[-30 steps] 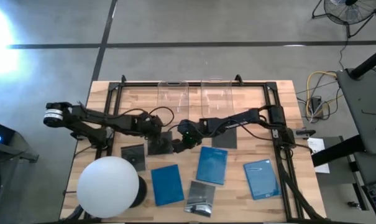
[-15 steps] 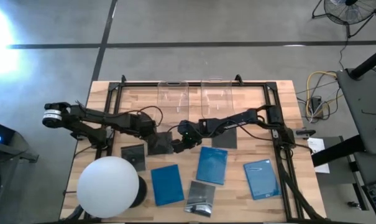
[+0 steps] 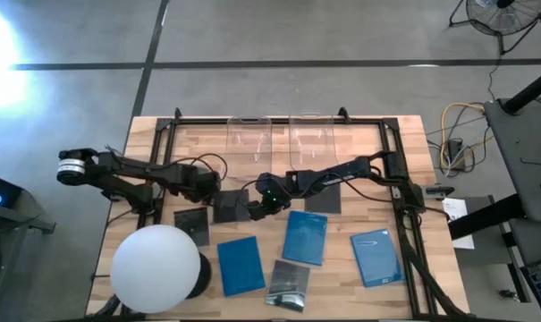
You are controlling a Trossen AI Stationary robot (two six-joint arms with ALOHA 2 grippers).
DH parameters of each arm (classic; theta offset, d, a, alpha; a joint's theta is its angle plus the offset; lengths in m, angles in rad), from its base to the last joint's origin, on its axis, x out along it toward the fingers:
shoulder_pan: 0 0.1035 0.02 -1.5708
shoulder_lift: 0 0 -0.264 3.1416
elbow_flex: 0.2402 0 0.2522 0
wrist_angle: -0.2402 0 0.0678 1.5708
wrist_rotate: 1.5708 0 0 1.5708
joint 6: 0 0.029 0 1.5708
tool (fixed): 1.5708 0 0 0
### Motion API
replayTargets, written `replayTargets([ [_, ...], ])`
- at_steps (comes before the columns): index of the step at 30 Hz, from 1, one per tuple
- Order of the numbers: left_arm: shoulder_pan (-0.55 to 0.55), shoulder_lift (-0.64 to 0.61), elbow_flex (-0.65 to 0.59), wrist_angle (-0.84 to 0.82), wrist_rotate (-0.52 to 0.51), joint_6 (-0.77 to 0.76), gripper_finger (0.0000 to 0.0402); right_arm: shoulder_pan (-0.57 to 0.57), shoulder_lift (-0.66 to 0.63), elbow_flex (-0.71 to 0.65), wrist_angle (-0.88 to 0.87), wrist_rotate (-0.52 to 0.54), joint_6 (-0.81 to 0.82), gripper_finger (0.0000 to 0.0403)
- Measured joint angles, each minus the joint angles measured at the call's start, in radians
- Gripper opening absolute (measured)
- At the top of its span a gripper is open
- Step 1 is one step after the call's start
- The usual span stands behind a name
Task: Pick & place jewel cases by type
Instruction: Put the black cd case into the left transparent bin
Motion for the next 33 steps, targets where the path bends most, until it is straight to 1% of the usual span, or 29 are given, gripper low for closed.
replayTargets([
  [4, 0.002, -0.021, -0.003, 0.041, 0.006, -0.019, 0.0121, 0.000, 0.000, 0.000, -0.004, -0.004, -0.002, 0.0226],
  [7, 0.001, -0.054, -0.007, 0.106, 0.033, -0.031, 0.0121, 0.000, 0.000, 0.000, -0.005, -0.005, -0.002, 0.0226],
  [9, 0.002, -0.086, -0.026, 0.149, 0.041, -0.051, 0.0121, -0.001, 0.001, 0.000, -0.006, -0.005, 0.000, 0.0226],
  [11, 0.002, -0.100, -0.047, 0.228, 0.044, -0.074, 0.0121, -0.001, 0.001, 0.000, -0.006, -0.006, 0.003, 0.0226],
  [13, 0.002, -0.107, -0.067, 0.232, 0.044, -0.095, 0.0121, -0.001, 0.001, 0.000, -0.011, -0.006, 0.008, 0.0226],
  [21, -0.001, -0.093, -0.106, 0.249, 0.046, -0.111, 0.0121, -0.001, 0.001, 0.000, -0.054, 0.020, 0.008, 0.0226],
  [30, -0.002, -0.026, -0.109, 0.360, 0.042, -0.096, 0.0121, -0.005, 0.001, -0.001, -0.042, 0.026, -0.004, 0.0226],
  [33, -0.002, -0.002, -0.107, 0.418, 0.046, -0.094, 0.0121, -0.005, 0.028, -0.002, -0.031, 0.022, 0.034, 0.0226],
])
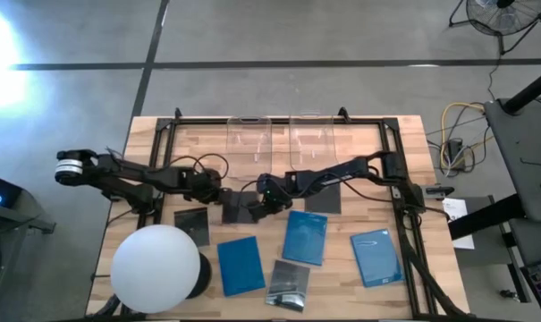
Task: Pick & place jewel cases by type
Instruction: Put the black cd case into the left transparent bin
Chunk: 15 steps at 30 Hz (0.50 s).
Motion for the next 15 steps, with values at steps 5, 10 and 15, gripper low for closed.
replayTargets([
  [5, -0.002, 0.009, 0.006, 0.008, 0.005, 0.003, 0.0121, -0.003, 0.045, 0.004, 0.001, -0.045, 0.037, 0.0226],
  [10, -0.009, 0.009, 0.006, 0.005, 0.019, 0.023, 0.0121, -0.003, 0.058, 0.003, 0.009, -0.047, 0.034, 0.0226],
  [15, -0.014, 0.009, 0.006, 0.000, 0.024, 0.061, 0.0121, -0.016, 0.048, 0.002, 0.083, -0.070, -0.020, 0.0226],
])
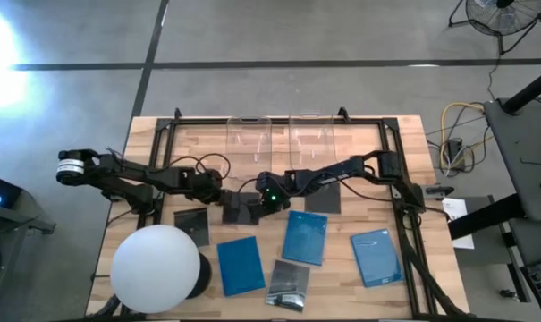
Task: Pick & place jewel cases by type
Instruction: Put the black cd case into the left transparent bin
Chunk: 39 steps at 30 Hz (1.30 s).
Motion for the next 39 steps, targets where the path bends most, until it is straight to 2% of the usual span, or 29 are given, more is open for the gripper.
replayTargets([
  [7, -0.001, 0.000, 0.000, -0.016, 0.010, 0.080, 0.0121, -0.001, -0.019, 0.027, 0.013, -0.005, -0.098, 0.0226],
  [13, -0.001, 0.000, 0.000, -0.031, 0.018, 0.142, 0.0121, -0.002, -0.103, 0.034, 0.048, -0.001, -0.130, 0.0226],
  [18, -0.001, 0.000, 0.000, -0.035, 0.021, 0.153, 0.0121, 0.001, -0.125, 0.039, 0.060, 0.034, -0.195, 0.0226],
  [24, -0.001, -0.016, 0.013, -0.063, 0.054, 0.168, 0.0121, 0.000, -0.125, 0.040, 0.057, 0.019, -0.204, 0.0226],
  [29, -0.005, -0.103, 0.053, -0.199, 0.083, 0.236, 0.0121, -0.001, -0.125, 0.040, 0.053, 0.007, -0.209, 0.0226],
  [33, -0.004, -0.199, 0.071, -0.228, 0.054, 0.270, 0.0121, -0.003, -0.126, 0.040, 0.049, 0.016, -0.209, 0.0226],
  [39, -0.006, -0.270, 0.071, -0.296, 0.018, 0.283, 0.0121, 0.000, -0.128, 0.040, 0.039, 0.019, -0.222, 0.0226],
])
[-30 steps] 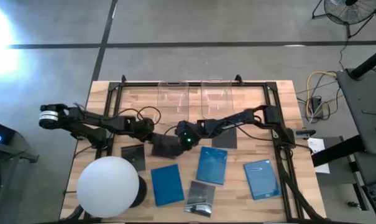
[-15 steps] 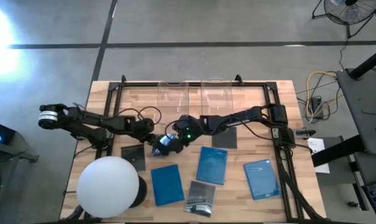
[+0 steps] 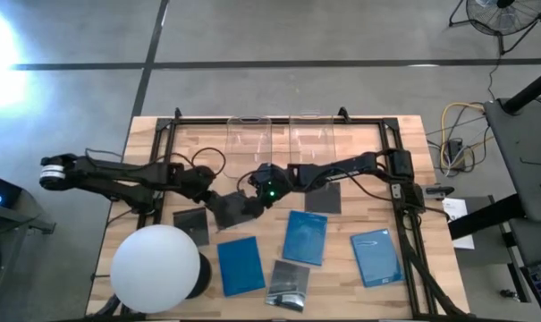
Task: Pick & place jewel cases by type
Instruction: Put the black cd case into the left transparent bin
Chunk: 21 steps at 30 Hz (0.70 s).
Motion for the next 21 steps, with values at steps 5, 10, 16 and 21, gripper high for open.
replayTargets([
  [5, 0.009, -0.001, -0.018, -0.070, -0.133, -0.026, 0.0121, 0.004, 0.003, -0.001, -0.076, 0.020, 0.021, 0.0226],
  [10, 0.051, 0.063, -0.049, 0.093, -0.124, -0.030, 0.0121, 0.029, 0.031, -0.001, -0.076, -0.053, 0.052, 0.0226],
  [16, 0.063, 0.175, -0.051, 0.165, -0.118, 0.012, 0.0121, 0.051, 0.059, -0.001, -0.061, -0.079, 0.114, 0.0226],
  [21, 0.063, 0.248, -0.051, 0.192, -0.118, 0.019, 0.0121, 0.060, 0.090, -0.001, -0.041, -0.078, 0.155, 0.0226],
])
